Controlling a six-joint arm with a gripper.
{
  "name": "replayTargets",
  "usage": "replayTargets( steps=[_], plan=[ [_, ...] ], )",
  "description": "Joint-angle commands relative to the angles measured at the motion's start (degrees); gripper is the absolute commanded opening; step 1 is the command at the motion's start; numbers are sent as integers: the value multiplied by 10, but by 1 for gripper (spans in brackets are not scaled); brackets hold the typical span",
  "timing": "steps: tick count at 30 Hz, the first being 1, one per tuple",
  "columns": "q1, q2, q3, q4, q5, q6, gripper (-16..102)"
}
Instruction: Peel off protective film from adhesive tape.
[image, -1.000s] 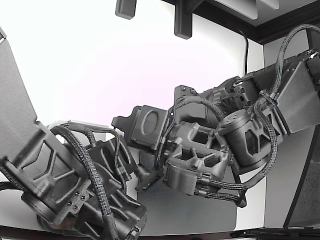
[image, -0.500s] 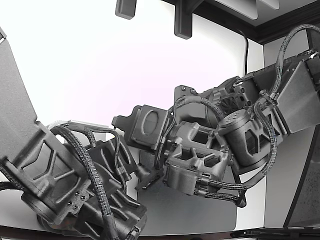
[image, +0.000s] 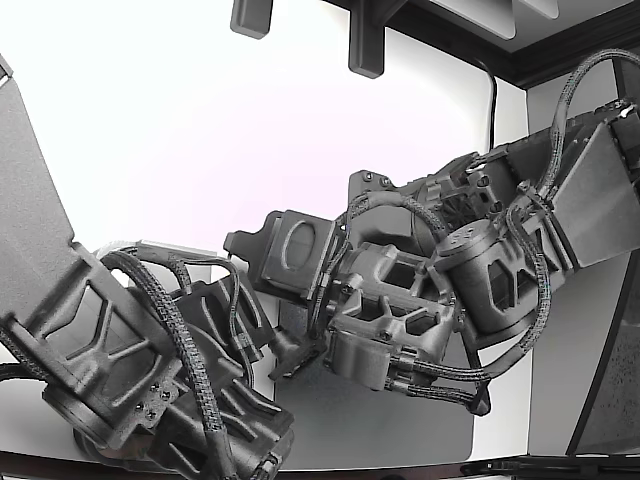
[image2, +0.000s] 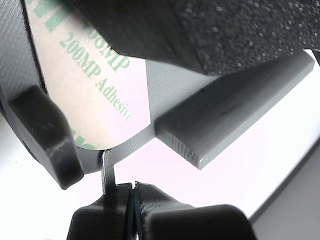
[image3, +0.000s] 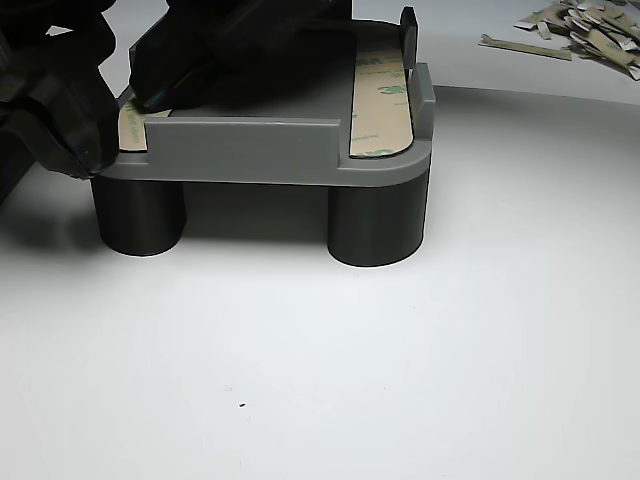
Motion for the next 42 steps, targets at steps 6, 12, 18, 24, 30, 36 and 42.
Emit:
replayTargets(
  steps=[6,12,18,24,30,36,42],
  plan=[
    [-6,6,-20,0,3,0,-11],
    [-6,7,-22,1,3,1,-11],
    [-6,7,-25,4,2,1,-11],
    [-5,4,-29,5,2,1,-11],
    [-5,5,-29,6,2,3,-11],
    [-4,8,-29,6,1,4,-11],
    [-4,12,-28,3,-1,6,-11]
  ],
)
